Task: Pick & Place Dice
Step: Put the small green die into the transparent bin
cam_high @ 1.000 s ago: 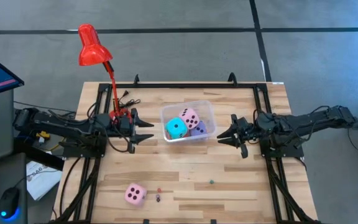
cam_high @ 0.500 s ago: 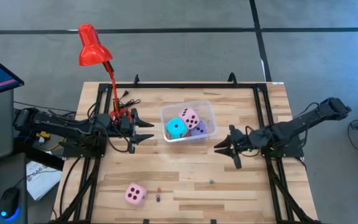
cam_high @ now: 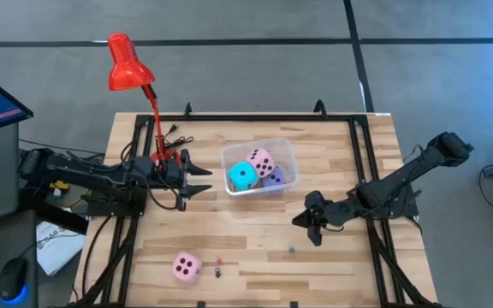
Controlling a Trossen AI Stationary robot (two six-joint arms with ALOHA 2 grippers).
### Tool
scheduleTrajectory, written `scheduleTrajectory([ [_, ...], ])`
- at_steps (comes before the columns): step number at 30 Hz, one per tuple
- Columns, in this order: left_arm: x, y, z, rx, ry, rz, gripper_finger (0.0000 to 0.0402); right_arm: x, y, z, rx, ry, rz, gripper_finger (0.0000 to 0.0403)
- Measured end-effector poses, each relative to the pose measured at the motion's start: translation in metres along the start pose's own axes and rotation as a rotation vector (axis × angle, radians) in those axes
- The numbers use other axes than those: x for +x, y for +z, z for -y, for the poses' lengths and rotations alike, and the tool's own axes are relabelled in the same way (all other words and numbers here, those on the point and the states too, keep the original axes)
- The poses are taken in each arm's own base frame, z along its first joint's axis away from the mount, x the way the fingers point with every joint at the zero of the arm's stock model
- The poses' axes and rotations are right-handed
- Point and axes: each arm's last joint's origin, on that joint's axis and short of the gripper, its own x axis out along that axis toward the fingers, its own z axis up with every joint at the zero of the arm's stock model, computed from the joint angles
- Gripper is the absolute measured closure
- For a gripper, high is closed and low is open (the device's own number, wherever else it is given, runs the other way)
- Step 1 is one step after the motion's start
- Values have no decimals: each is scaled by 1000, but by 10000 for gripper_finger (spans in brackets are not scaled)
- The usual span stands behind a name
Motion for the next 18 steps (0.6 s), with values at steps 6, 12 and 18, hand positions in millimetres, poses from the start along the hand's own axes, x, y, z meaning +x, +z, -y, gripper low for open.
scheduleTrajectory([
  [6,0,-1,0,1,0,-13,221,6,9,-20,52,-141,-112,398],
  [12,0,-1,0,1,0,-13,221,19,6,-36,85,-260,-211,400],
  [18,0,-4,0,-5,0,-38,221,33,-1,-55,88,-279,-251,400],
])
